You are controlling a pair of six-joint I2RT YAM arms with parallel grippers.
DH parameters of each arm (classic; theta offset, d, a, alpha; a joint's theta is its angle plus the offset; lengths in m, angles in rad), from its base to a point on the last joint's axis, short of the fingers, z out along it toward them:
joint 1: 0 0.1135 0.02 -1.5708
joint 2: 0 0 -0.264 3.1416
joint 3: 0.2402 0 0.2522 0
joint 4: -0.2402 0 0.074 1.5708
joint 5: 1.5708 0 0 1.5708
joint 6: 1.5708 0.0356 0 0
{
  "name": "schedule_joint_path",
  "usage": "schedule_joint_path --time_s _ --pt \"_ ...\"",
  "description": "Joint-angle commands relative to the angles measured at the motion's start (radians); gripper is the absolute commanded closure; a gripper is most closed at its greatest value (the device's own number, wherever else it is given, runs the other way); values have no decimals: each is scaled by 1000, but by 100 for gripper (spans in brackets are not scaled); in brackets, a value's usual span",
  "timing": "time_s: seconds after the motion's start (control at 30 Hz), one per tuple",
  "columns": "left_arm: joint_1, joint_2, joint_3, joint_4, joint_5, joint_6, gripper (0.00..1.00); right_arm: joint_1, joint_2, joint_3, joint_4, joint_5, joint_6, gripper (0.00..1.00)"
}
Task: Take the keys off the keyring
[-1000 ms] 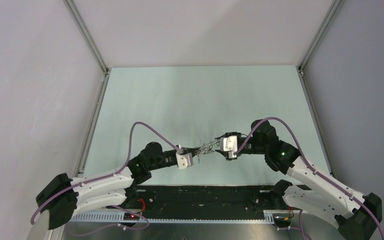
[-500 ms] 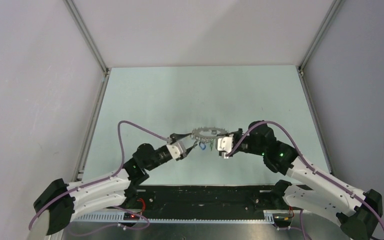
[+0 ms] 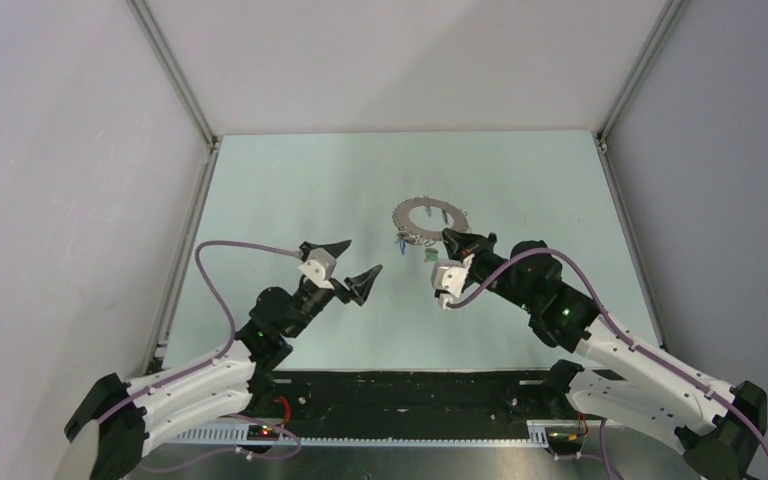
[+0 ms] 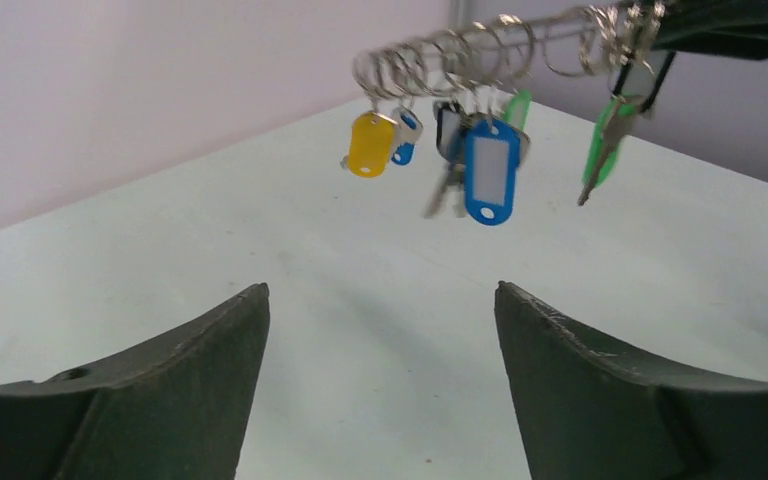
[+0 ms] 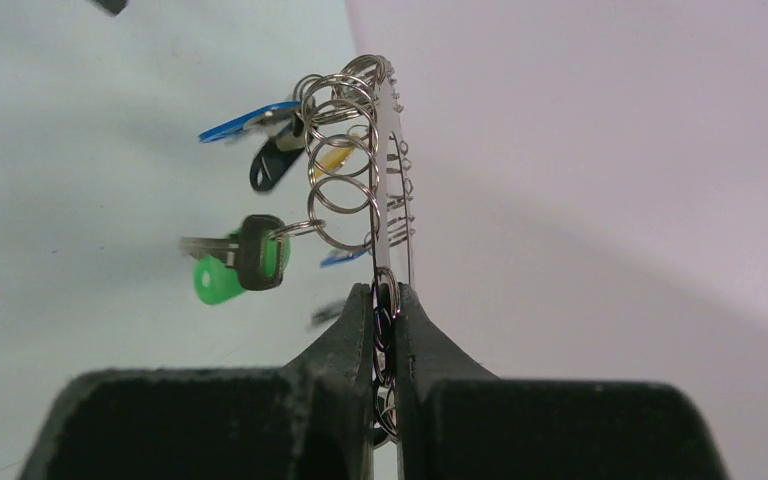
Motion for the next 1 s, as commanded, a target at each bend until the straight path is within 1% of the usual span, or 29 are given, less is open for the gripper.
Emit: schedule_joint_path --time_s 0.0,0.03,0.1,0.13,0.17,0.27,0.3,0.43,0.5,0.57,0.73,0.87,0.97 --pt "4 47 9 106 176 -40 17 16 -4 36 172 -3 -81 100" --pt "4 64 12 115 204 -36 19 20 4 35 180 -7 -87 100" --pt "4 91 14 143 279 -27 24 26 17 36 194 -21 -94 100" --pt "4 99 18 154 292 -24 27 28 21 36 198 -27 -95 100" --pt "4 113 19 156 311 -19 32 32 29 36 206 -36 -96 100" --pt "5 131 27 165 331 -17 41 42 51 36 225 -41 -97 100" --pt "4 133 27 167 341 -17 46 46 55 36 226 -45 -97 100" --pt "3 133 21 179 369 15 57 51 77 35 231 -59 -91 100" --pt "4 136 22 184 397 18 60 53 88 36 236 -62 -88 100" --pt "5 138 26 186 427 17 60 54 101 36 247 -57 -86 100" --pt "4 136 31 194 473 2 56 81 141 37 323 -2 -67 100" --pt "4 146 32 206 473 -6 54 117 188 41 382 47 -64 100" --pt "3 153 29 218 453 -6 53 146 230 57 390 68 -56 100"
